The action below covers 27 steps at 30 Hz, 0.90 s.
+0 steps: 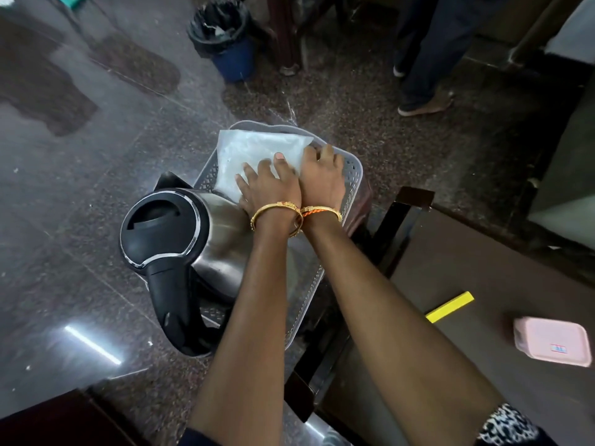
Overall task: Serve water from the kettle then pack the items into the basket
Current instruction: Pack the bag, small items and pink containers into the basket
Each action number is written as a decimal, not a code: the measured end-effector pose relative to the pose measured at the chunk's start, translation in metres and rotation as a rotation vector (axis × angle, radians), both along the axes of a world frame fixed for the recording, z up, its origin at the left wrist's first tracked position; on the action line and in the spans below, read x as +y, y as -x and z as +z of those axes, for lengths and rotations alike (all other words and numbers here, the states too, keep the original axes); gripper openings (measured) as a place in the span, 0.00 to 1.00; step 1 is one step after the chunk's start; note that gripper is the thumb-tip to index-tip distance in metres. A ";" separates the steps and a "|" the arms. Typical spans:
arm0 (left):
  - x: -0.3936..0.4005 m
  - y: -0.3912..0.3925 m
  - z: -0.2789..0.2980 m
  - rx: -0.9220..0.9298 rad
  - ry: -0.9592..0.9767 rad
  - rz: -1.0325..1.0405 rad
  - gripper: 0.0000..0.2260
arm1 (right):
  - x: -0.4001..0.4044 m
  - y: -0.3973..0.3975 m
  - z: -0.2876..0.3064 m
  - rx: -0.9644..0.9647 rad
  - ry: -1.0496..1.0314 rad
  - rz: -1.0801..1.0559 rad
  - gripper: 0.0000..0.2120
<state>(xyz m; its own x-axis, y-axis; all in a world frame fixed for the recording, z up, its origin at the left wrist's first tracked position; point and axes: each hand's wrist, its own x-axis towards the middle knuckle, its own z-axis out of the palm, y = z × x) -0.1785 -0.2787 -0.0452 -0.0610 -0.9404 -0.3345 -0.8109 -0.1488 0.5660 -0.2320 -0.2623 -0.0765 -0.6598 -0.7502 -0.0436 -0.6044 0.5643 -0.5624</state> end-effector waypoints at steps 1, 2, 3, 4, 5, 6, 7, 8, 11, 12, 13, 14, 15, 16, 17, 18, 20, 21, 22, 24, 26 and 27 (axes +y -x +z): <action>-0.001 0.001 -0.001 -0.002 -0.017 -0.001 0.22 | 0.001 0.002 0.000 0.039 -0.020 -0.002 0.17; -0.001 0.002 -0.001 -0.005 -0.028 -0.002 0.22 | 0.002 0.004 0.000 0.048 -0.031 0.000 0.16; -0.002 0.002 -0.002 -0.004 -0.032 0.002 0.22 | 0.004 0.005 0.000 0.042 -0.039 0.009 0.14; -0.003 0.002 -0.002 -0.002 -0.034 0.012 0.21 | 0.008 0.005 0.001 0.025 -0.039 0.017 0.14; -0.002 0.003 -0.003 -0.002 -0.027 0.025 0.21 | 0.014 0.005 0.002 0.001 -0.021 0.019 0.15; -0.002 0.002 -0.003 -0.001 0.001 0.044 0.19 | 0.020 0.005 0.004 -0.030 0.019 0.012 0.16; -0.001 0.001 -0.004 0.011 0.051 0.062 0.18 | 0.027 0.005 0.006 -0.063 0.079 -0.014 0.17; 0.003 0.001 -0.004 0.042 0.130 0.077 0.17 | 0.037 0.007 0.009 -0.099 0.161 -0.057 0.15; 0.038 0.004 0.001 0.255 0.486 0.031 0.13 | 0.079 0.015 0.013 -0.160 0.447 -0.245 0.08; 0.058 0.006 0.002 0.321 0.571 -0.021 0.12 | 0.098 0.019 0.013 -0.150 0.516 -0.314 0.07; 0.079 0.009 0.001 0.370 0.620 -0.090 0.11 | 0.116 0.022 0.012 -0.133 0.561 -0.382 0.05; 0.103 0.011 -0.003 0.400 0.623 -0.171 0.10 | 0.137 0.026 0.010 -0.116 0.582 -0.449 0.05; 0.128 0.013 -0.010 0.413 0.584 -0.255 0.09 | 0.160 0.029 0.007 -0.102 0.591 -0.516 0.05; 0.152 0.013 -0.019 0.412 0.518 -0.336 0.09 | 0.181 0.031 0.003 -0.101 0.590 -0.583 0.05; 0.179 0.014 -0.029 0.407 0.428 -0.414 0.08 | 0.207 0.033 -0.004 -0.105 0.574 -0.659 0.05; 0.205 0.015 -0.040 0.394 0.320 -0.479 0.08 | 0.234 0.033 -0.011 -0.112 0.545 -0.737 0.05; 0.256 0.014 -0.061 0.329 0.061 -0.582 0.07 | 0.293 0.033 -0.025 -0.135 0.457 -0.900 0.06; 0.277 0.011 -0.071 0.271 -0.053 -0.623 0.08 | 0.320 0.030 -0.032 -0.147 0.404 -0.969 0.06; 0.300 0.010 -0.079 0.203 -0.147 -0.671 0.09 | 0.350 0.027 -0.039 -0.152 0.341 -1.032 0.06; 0.337 0.007 -0.093 0.096 -0.271 -0.742 0.14 | 0.407 0.017 -0.049 -0.192 0.214 -1.142 0.03; 0.362 0.005 -0.103 0.040 -0.311 -0.758 0.16 | 0.450 0.008 -0.058 -0.282 0.109 -1.205 0.02; 0.372 0.005 -0.107 0.015 -0.305 -0.758 0.17 | 0.466 0.003 -0.063 -0.344 0.055 -1.201 0.03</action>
<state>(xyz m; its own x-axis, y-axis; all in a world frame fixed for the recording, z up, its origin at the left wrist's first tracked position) -0.1832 0.0932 -0.1519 -0.6504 -0.5095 -0.5634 -0.7458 0.2876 0.6008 -0.2350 0.2037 -0.1390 -0.8886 0.3111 -0.3369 0.4583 0.6277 -0.6293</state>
